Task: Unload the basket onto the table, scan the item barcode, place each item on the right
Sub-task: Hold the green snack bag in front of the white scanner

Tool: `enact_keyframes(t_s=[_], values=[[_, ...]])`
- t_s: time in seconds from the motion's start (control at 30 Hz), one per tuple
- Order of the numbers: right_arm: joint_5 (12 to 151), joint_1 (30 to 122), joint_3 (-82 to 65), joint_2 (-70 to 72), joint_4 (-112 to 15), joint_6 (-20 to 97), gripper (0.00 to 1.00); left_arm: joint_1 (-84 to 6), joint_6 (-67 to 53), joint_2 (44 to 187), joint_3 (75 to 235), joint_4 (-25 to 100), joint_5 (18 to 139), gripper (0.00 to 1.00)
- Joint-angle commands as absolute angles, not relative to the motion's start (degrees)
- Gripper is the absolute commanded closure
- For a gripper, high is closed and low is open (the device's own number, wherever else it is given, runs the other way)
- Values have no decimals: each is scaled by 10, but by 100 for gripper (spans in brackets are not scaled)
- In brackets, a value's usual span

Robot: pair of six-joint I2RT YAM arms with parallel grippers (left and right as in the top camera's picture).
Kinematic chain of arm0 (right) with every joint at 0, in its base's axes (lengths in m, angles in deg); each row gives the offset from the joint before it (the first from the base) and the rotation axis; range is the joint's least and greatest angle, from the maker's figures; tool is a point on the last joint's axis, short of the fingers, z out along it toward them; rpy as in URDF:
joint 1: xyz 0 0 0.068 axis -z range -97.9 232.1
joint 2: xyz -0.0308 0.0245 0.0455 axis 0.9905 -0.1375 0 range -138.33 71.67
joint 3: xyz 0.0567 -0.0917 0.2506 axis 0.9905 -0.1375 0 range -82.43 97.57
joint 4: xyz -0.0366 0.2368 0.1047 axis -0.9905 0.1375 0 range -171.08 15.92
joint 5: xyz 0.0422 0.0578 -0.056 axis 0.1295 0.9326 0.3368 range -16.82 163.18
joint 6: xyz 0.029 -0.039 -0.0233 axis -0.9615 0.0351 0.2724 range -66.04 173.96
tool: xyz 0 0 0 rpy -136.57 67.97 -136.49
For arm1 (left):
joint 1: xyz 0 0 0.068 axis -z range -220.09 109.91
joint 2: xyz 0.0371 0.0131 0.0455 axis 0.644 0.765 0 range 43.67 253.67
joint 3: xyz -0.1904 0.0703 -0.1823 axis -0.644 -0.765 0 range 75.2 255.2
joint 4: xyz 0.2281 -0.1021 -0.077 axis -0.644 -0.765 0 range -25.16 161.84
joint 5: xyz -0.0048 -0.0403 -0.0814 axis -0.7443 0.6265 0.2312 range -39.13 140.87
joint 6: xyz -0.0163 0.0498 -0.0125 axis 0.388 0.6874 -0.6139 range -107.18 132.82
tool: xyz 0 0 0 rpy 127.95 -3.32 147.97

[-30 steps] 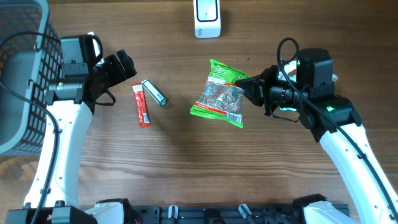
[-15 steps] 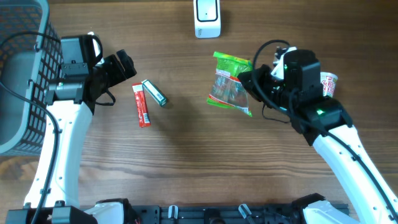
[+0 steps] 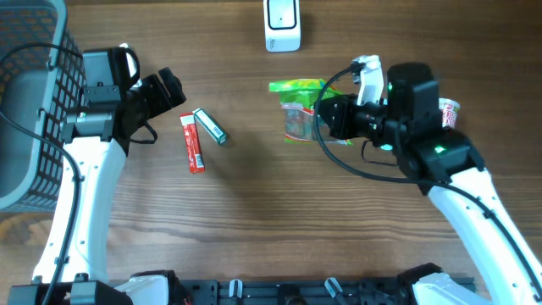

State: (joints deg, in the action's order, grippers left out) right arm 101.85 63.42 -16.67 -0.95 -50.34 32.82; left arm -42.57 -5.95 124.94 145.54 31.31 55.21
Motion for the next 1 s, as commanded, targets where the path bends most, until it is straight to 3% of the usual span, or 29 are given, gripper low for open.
enact_keyframes(t_s=[0.0, 0.17, 0.3, 0.6, 0.9, 0.97], values=[[1067, 631, 9, -73, -412, 466, 96, -428, -56, 1251, 1457, 315, 548, 0], [998, 605, 230, -188, -300, 541, 96, -428, -56, 1251, 1457, 315, 548, 0], [938, 571, 308, -243, -339, 608, 96, -428, -56, 1251, 1457, 315, 548, 0], [950, 546, 307, -379, -550, 797, 96, -428, -56, 1251, 1457, 315, 548, 0], [956, 558, 307, -537, -818, 809, 96, -428, -56, 1251, 1457, 315, 548, 0], [956, 571, 307, -590, -960, 802, 96, -428, -56, 1251, 1457, 315, 548, 0]])
